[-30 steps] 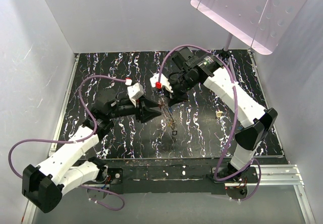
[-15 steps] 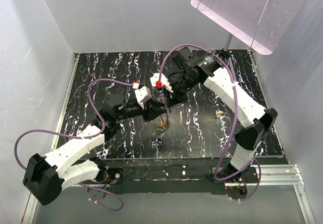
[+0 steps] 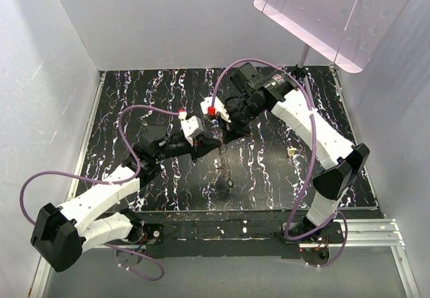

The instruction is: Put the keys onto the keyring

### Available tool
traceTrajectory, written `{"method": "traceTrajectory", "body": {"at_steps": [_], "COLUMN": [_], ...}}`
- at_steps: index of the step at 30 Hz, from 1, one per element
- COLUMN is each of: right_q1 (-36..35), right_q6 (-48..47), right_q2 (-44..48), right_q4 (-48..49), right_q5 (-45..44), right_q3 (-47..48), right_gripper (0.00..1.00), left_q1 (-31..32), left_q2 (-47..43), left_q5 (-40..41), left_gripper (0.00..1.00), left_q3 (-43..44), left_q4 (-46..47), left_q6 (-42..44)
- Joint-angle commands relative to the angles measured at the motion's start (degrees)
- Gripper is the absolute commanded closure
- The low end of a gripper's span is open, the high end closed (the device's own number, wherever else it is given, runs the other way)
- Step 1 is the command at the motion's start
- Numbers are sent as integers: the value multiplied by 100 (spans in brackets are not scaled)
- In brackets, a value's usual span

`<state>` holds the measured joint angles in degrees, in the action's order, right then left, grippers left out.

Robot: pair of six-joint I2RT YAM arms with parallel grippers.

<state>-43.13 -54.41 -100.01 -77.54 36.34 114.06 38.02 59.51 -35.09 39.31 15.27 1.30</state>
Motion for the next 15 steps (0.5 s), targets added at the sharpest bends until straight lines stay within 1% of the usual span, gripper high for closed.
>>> {"method": "traceTrajectory", "body": {"at_steps": [1,3,4,5,6,9,12,15], "right_q1": [16,85,129,199,270,516,701,815], "right_q6": [150,238,273,273,265,194,185,247], "right_q2": [209,253,271,289,315,394,464,526], "right_q4": [-1220,-1194,-1202,-1246,-1255,-1352,-1221,-879], "right_q5": [374,497,584,681,777,1190,1761,2489], "right_q3": [28,81,142,230,318,722,1126,1285], "right_gripper": [98,75,60,52,48,44,42,43], "left_q1": [21,21,30,21,21,21,13,13], "left_q2": [-237,-447,-579,-702,-817,-1116,-1292,-1196], "left_q5": [169,292,353,415,468,652,1038,1311], "left_gripper": [100,100,100,100,100,100,100,100], "left_q3": [103,-150,-300,-449,-572,-968,-1469,-1593], "left_q4": [20,422,685,958,1196,2161,3680,4876], "left_q6": [-86,-384,-515,-708,-841,-1359,-1930,-2405]}}
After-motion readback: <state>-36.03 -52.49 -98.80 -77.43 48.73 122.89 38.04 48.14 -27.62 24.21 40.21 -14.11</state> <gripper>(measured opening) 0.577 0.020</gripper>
